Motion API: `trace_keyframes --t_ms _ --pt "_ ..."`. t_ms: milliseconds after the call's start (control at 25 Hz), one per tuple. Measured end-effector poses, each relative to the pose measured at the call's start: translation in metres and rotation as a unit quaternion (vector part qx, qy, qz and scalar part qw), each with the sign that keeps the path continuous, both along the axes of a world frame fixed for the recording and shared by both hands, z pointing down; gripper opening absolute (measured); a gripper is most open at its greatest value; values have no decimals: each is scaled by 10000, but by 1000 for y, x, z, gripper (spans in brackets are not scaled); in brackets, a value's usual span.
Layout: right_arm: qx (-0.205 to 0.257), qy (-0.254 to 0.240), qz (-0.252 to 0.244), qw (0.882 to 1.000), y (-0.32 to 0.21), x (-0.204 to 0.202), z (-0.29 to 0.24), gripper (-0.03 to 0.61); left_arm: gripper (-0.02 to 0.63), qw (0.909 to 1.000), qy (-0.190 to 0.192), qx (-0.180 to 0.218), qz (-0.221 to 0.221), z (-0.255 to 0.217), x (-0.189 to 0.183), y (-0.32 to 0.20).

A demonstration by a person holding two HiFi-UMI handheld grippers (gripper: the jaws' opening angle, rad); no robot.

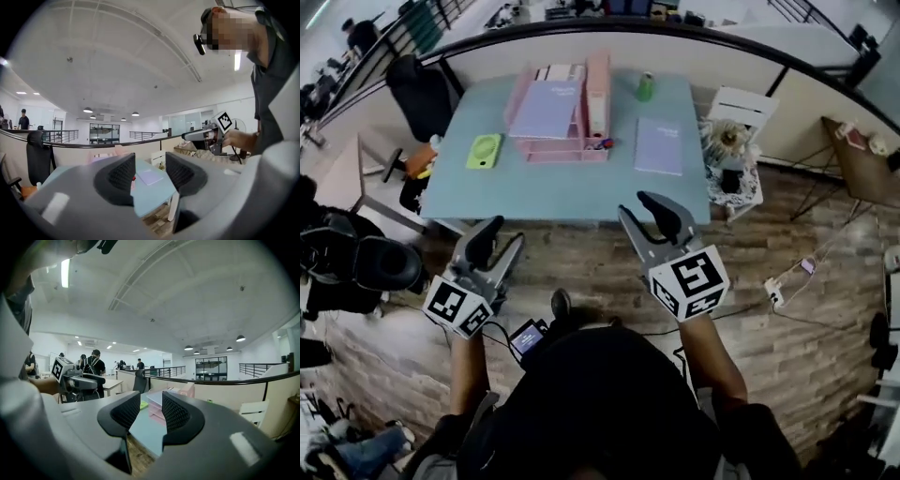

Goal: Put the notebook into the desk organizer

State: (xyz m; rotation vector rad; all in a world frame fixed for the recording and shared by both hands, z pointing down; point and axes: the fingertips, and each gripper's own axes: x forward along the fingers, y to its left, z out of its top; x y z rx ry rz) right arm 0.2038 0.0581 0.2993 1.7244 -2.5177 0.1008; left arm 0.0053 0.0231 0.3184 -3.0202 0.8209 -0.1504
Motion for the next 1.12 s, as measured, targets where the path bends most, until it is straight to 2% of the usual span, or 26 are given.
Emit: trace_keyframes --t_ms 200,480,1120 --pt "-75 60 609 9981 -1 19 4 126 215 9981 37 -10 609 7 26 -30" --pt "-103 109 1139 9934 -24 9 3 126 215 9935 103 39 1130 3 23 -74" --pt "-300 336 1668 9850 -87 -28 3 126 215 9862 341 -180 1609 19 -4 -155"
